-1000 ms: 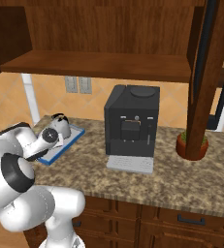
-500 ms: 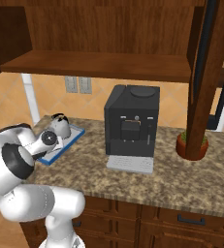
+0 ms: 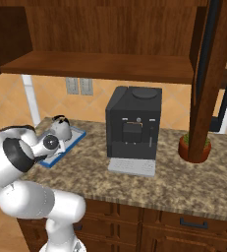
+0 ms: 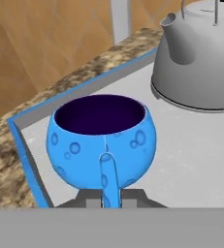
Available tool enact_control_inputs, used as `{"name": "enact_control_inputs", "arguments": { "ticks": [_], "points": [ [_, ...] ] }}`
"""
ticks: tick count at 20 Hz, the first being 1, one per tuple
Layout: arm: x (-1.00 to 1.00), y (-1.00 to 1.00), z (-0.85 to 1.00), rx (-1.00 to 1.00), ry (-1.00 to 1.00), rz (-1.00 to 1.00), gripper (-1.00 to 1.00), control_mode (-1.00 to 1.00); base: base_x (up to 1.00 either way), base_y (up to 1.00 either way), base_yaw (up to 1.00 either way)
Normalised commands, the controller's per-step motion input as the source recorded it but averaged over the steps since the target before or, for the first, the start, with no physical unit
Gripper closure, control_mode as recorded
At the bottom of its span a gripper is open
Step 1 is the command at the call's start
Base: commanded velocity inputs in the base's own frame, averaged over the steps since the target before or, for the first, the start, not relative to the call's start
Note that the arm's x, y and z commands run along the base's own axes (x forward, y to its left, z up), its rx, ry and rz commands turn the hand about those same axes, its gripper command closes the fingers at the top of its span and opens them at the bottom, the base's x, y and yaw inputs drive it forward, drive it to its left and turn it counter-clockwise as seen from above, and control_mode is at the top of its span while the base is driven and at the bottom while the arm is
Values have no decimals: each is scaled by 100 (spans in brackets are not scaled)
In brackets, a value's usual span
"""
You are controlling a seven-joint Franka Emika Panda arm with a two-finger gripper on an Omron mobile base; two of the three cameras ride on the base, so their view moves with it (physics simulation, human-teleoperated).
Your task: Pick the kettle from the counter and place it on the tray. Then pick the mug from the cabinet and place it on the tray. Then close the cabinet doors.
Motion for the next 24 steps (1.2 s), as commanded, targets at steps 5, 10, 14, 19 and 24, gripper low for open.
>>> {"name": "enact_control_inputs", "arguments": {
  "ticks": [5,10,14,19,24],
  "points": [
    [11,0,-10,-4,0,0,100,-100,0,0,0],
    [0,0,-3,-2,0,0,100,-100,0,0,0],
    [0,0,2,-1,0,0,-100,-100,0,0,0],
    [0,-1,4,0,0,0,-100,-100,0,0,0],
    [-2,0,43,0,0,0,-100,-100,0,0,0]
  ]
}}
